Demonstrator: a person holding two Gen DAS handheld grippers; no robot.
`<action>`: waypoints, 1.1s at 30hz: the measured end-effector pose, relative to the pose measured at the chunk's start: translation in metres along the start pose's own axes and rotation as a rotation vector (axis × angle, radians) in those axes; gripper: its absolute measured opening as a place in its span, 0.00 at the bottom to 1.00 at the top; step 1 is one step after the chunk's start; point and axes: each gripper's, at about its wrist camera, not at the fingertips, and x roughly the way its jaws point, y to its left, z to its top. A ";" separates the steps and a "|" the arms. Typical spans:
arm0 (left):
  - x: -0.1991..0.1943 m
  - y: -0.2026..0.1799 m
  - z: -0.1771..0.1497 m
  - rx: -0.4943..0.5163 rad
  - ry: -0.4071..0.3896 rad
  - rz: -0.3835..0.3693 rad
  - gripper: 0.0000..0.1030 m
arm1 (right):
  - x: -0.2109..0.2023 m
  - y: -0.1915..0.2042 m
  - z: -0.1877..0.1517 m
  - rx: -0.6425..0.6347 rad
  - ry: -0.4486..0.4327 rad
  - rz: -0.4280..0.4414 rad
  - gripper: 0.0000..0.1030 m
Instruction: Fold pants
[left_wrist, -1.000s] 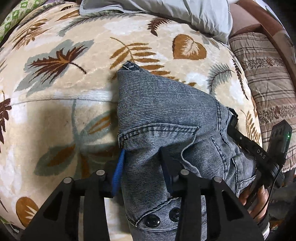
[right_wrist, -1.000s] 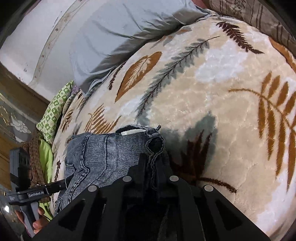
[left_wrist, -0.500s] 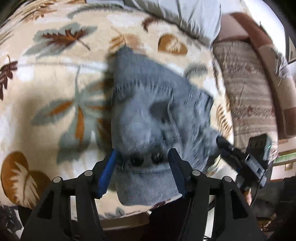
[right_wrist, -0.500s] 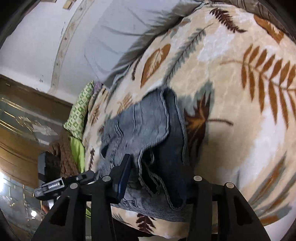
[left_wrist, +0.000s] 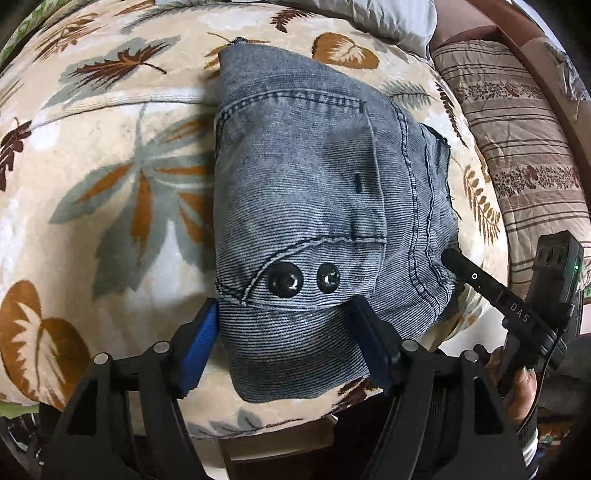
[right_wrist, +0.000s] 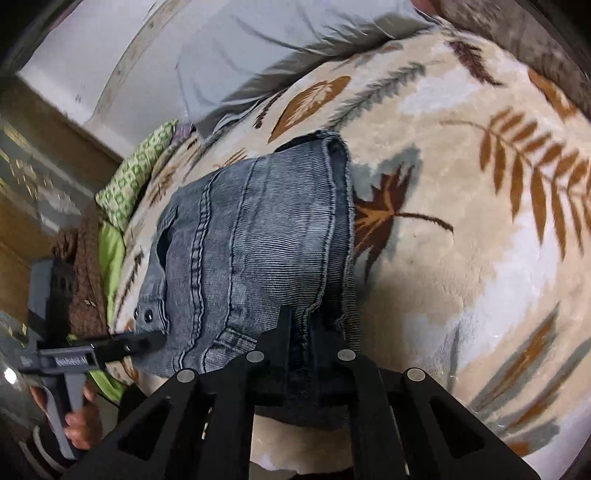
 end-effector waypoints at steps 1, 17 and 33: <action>0.001 0.000 0.000 0.001 -0.004 -0.001 0.72 | 0.001 -0.002 0.001 0.006 -0.004 0.008 0.06; -0.008 0.000 0.001 0.003 -0.002 0.008 0.72 | -0.015 0.018 0.006 0.013 0.022 -0.058 0.21; -0.021 0.036 0.065 -0.154 0.016 -0.109 0.72 | -0.007 -0.002 0.055 0.113 -0.032 -0.035 0.48</action>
